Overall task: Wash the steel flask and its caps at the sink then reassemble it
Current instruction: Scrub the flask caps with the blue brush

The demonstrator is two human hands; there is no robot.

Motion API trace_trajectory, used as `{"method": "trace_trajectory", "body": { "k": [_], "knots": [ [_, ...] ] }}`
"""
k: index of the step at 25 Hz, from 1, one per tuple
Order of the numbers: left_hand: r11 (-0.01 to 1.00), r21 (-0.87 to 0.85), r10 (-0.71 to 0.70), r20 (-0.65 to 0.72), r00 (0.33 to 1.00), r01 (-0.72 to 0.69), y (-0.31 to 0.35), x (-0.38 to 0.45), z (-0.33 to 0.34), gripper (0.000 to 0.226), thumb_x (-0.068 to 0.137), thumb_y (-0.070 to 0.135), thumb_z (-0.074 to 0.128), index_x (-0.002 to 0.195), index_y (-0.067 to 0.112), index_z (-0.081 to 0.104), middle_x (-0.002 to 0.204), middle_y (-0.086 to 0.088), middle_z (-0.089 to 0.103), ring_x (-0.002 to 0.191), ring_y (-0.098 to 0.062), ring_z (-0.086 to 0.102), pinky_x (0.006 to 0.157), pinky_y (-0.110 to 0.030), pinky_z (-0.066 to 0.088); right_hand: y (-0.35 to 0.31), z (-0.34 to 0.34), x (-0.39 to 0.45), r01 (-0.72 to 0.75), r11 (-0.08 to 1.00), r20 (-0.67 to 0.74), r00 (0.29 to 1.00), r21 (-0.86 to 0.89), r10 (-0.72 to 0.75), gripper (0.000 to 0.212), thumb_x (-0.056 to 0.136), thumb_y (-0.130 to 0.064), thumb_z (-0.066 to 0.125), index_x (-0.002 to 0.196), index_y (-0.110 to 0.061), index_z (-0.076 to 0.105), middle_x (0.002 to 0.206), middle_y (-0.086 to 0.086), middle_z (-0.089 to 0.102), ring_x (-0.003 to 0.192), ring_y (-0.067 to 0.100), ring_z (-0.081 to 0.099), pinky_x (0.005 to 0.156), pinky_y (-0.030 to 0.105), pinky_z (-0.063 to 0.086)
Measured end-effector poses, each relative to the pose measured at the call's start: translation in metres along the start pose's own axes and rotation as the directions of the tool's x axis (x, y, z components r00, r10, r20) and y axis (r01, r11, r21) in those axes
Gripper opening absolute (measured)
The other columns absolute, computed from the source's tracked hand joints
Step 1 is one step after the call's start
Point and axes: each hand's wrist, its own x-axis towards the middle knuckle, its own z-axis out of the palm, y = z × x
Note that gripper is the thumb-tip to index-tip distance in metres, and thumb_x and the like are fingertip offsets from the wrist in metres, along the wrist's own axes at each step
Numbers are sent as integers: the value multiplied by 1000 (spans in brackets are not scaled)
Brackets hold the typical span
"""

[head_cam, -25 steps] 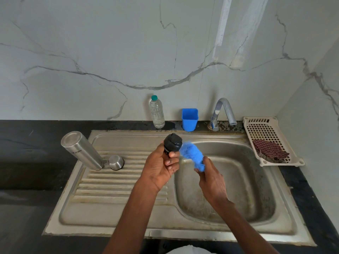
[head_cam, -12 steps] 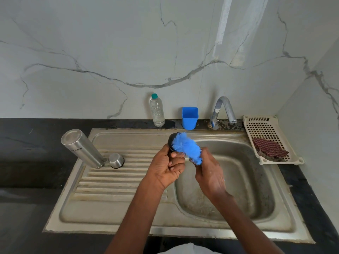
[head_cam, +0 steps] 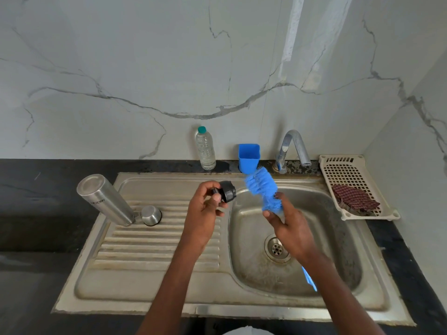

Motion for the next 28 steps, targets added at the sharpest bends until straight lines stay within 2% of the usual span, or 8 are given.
{"method": "trace_trajectory", "body": {
  "k": [4,8,11,14,17,20,24,28],
  "knots": [
    [997,29,72,3,997,-72,2,2,6,19,100,5,59,114,15,66,113,-6,72,99,-27,75,88,-36,63,-21,16,-12,144,969,23,990,-199,-143,47,102,-38,61,143,-32,40,103,-10,70,79,16,65,64,32,44],
    [999,-47,-17,-66,998,14,-4,2,1,23,102,-10,51,115,3,63,119,-17,71,107,-31,74,93,-36,62,-15,25,-24,79,982,32,997,-173,-74,41,102,-39,60,134,-37,34,99,-12,68,72,11,61,57,31,44],
    [999,-24,33,-28,999,-33,4,-2,9,25,100,-11,52,115,5,64,118,-12,73,107,-26,75,95,-34,61,-24,31,-15,140,976,-36,988,-168,-148,39,103,-33,61,136,-30,40,93,-19,56,66,7,55,52,27,40],
    [998,47,53,-70,996,-50,0,-2,8,30,97,-11,56,108,14,65,112,-4,75,103,-21,75,96,-38,60,-17,32,-29,40,987,41,999,-159,-34,43,103,-36,59,140,-33,38,97,-17,59,77,14,64,58,32,46],
    [968,216,150,-96,984,-127,-7,4,3,38,92,-11,60,101,25,64,103,0,70,90,-17,69,84,-38,55,-24,30,-14,54,990,-15,998,-129,-57,41,104,-39,58,138,-33,36,93,-17,58,67,4,57,53,27,40],
    [941,237,256,-33,966,-241,-7,0,9,38,87,-18,59,98,19,62,103,0,64,97,-25,65,85,-38,55,-31,35,-7,49,990,2,999,-133,-49,48,104,-39,58,146,-28,36,91,-14,59,69,10,57,57,30,43],
    [967,156,207,-10,978,-203,-19,-6,7,32,90,-18,56,103,11,61,112,-2,67,107,-25,65,95,-48,56,-30,32,-13,-51,997,59,997,-52,54,43,102,-42,58,141,-38,40,85,-12,65,66,9,61,60,35,51],
    [979,-173,101,-47,994,-107,-15,-7,4,22,93,-15,53,105,3,58,123,-17,69,122,-35,66,106,-47,54,-33,31,-13,-64,993,7,998,-96,65,41,102,-41,57,140,-37,41,78,-13,61,65,8,59,59,31,45]
  ]
}}
